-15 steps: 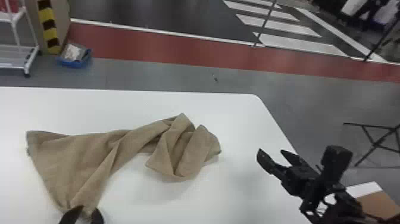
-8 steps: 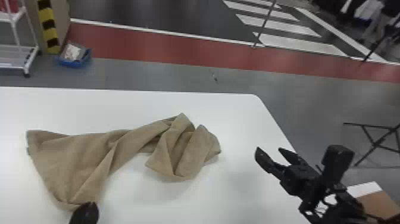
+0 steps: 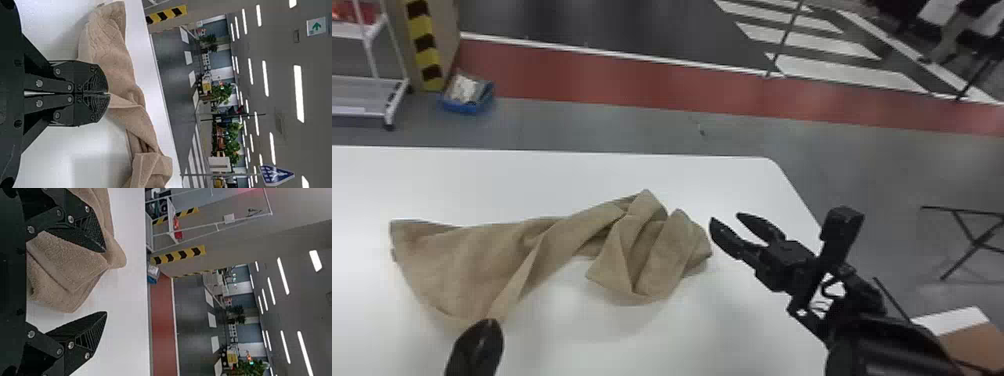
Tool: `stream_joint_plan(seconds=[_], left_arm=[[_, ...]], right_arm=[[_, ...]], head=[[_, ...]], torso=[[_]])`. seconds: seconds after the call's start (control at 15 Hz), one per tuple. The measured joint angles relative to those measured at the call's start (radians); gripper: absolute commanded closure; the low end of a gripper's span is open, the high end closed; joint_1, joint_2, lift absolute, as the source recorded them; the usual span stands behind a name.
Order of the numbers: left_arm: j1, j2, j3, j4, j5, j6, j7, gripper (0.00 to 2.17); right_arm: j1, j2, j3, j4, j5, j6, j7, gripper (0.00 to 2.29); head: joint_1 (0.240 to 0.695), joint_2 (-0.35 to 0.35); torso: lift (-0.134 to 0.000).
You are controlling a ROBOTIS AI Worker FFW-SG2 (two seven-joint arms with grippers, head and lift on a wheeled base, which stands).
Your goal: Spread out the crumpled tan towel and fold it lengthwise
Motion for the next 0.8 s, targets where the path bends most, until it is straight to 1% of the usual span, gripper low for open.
stream_joint_plan(seconds=[0.07, 0.13, 0.2, 0.4, 0.47, 0.6, 0.73, 0.8], left_arm=[[0.001, 0.000, 0.000, 0.000, -0.001, -0.004, 0.004, 1.38], [0.001, 0.001, 0.000, 0.001, -0.002, -0.004, 0.003, 1.38], [0.000, 0.000, 0.000, 0.004, -0.002, -0.003, -0.002, 1.38], [-0.010, -0.005, -0.002, 0.017, -0.002, 0.011, -0.011, 1.38], [-0.016, -0.007, -0.004, 0.023, -0.001, 0.014, -0.010, 1.38], [-0.026, -0.009, -0.009, 0.033, 0.001, 0.015, -0.008, 1.38], [-0.029, -0.008, -0.011, 0.036, 0.003, 0.015, -0.010, 1.38], [-0.030, -0.007, -0.011, 0.036, 0.003, 0.015, -0.010, 1.38]], right_arm=[[-0.019, 0.000, 0.014, 0.035, 0.003, -0.021, 0.033, 0.47], [-0.018, 0.000, 0.034, 0.045, 0.003, -0.036, 0.053, 0.47], [0.001, 0.000, 0.064, 0.037, 0.000, -0.053, 0.060, 0.46], [0.081, 0.000, 0.161, -0.036, -0.001, -0.075, 0.052, 0.46], [0.108, 0.000, 0.203, -0.061, 0.007, -0.085, 0.048, 0.46], [0.147, 0.000, 0.289, -0.085, 0.055, -0.135, 0.043, 0.46], [0.171, 0.000, 0.364, -0.084, 0.120, -0.193, 0.046, 0.47], [0.181, 0.000, 0.397, -0.075, 0.161, -0.226, 0.053, 0.47]], head=[[0.695, -0.278], [0.695, -0.246], [0.695, -0.228], [0.695, -0.179], [0.695, -0.138], [0.695, -0.091], [0.695, -0.043], [0.695, -0.004]], torso=[[-0.125], [-0.125], [-0.125], [-0.125], [-0.125], [-0.125], [-0.125], [-0.125]])
